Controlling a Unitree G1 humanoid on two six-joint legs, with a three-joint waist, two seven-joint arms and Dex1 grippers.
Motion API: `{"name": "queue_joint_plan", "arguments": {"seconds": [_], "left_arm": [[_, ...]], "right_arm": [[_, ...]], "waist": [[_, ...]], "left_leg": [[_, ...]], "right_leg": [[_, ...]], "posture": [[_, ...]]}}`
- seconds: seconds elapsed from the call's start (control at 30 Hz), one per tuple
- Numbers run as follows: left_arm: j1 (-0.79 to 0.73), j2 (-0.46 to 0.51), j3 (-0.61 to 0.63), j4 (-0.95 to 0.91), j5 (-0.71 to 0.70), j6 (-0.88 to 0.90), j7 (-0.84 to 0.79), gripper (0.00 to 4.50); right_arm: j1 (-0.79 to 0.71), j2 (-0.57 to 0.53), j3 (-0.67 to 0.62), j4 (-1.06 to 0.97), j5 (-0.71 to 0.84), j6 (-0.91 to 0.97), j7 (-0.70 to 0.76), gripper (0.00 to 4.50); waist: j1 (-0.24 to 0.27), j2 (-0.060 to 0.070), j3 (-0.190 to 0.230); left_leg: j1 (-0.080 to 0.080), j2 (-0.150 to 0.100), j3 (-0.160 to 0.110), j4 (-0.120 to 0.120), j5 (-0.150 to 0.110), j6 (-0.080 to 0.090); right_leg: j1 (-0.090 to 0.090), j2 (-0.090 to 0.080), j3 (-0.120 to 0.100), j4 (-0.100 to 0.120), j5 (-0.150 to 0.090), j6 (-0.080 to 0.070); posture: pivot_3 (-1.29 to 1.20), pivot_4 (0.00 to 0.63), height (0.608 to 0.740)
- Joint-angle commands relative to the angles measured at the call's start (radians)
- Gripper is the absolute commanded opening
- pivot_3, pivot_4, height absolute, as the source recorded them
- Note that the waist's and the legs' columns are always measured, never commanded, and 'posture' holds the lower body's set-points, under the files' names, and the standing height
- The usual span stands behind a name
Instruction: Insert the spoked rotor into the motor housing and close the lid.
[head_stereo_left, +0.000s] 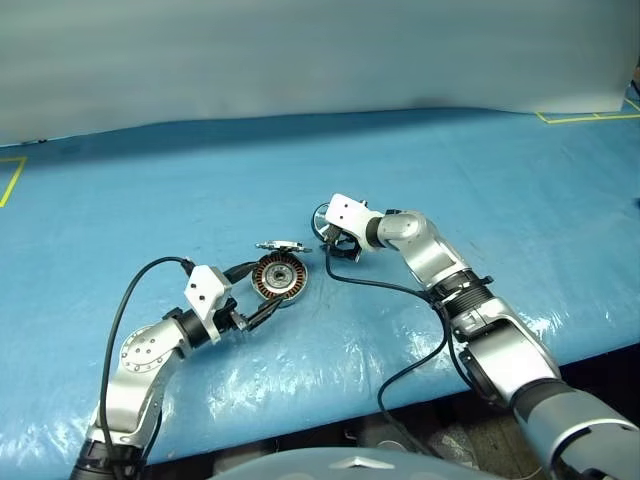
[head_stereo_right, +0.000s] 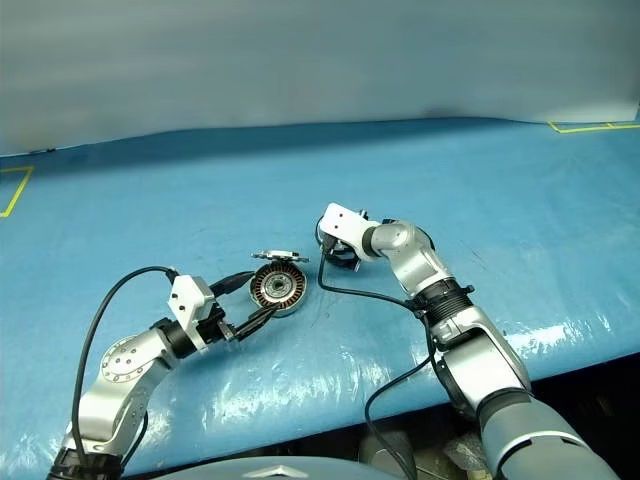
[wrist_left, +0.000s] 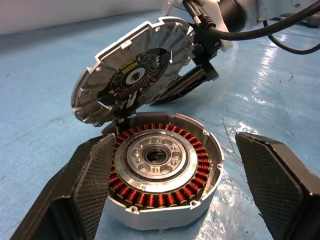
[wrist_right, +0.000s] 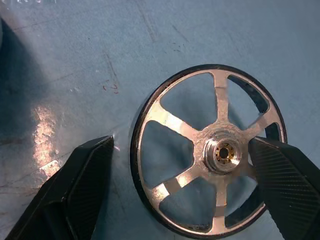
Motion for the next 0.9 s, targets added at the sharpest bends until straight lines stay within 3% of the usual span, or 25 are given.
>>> {"name": "queue_joint_plan", "arguments": {"seconds": [0.03, 0.2, 0.5, 0.9], "left_arm": [[-0.01, -0.003, -0.004, -0.01, 0.004, -0.021, -0.003, 4.13], [-0.013, -0.004, -0.01, 0.0, 0.013, -0.027, -0.003, 4.13], [-0.018, -0.004, -0.009, 0.006, 0.016, -0.034, -0.003, 4.13], [-0.011, -0.006, -0.006, 0.016, 0.012, -0.047, -0.005, 4.13]], "right_arm": [[-0.04, 0.028, -0.071, 0.009, 0.059, 0.089, 0.008, 4.29], [-0.032, 0.016, -0.052, 0.011, 0.033, 0.091, 0.016, 3.13], [0.035, -0.053, 0.01, -0.152, -0.042, 0.058, 0.032, 3.13], [0.402, -0.316, -0.004, -0.854, 0.019, 0.159, 0.23, 3.13]], "waist": [[-0.001, 0.0, 0.0], [-0.004, 0.0, 0.0], [-0.001, 0.0, 0.0], [0.003, 0.0, 0.0]], "left_leg": [[0.0, 0.0, 0.0, 0.0, 0.0, 0.0], [0.0, 0.0, 0.0, 0.0, 0.0, 0.0], [0.0, 0.0, 0.0, 0.0, 0.0, 0.0], [0.0, 0.0, -0.001, 0.0, -0.001, 0.001]], "right_leg": [[0.0, 0.0, 0.0, 0.0, 0.0, 0.0], [0.0, 0.0, 0.0, 0.0, 0.0, 0.0], [0.0, 0.0, 0.0, 0.0, 0.0, 0.001], [0.001, -0.001, -0.001, 0.0, 0.0, 0.001]], "posture": [[0.0, 0.15, 0.74], [0.0, 0.15, 0.74], [0.0, 0.15, 0.74], [0.0, 0.15, 0.74]]}}
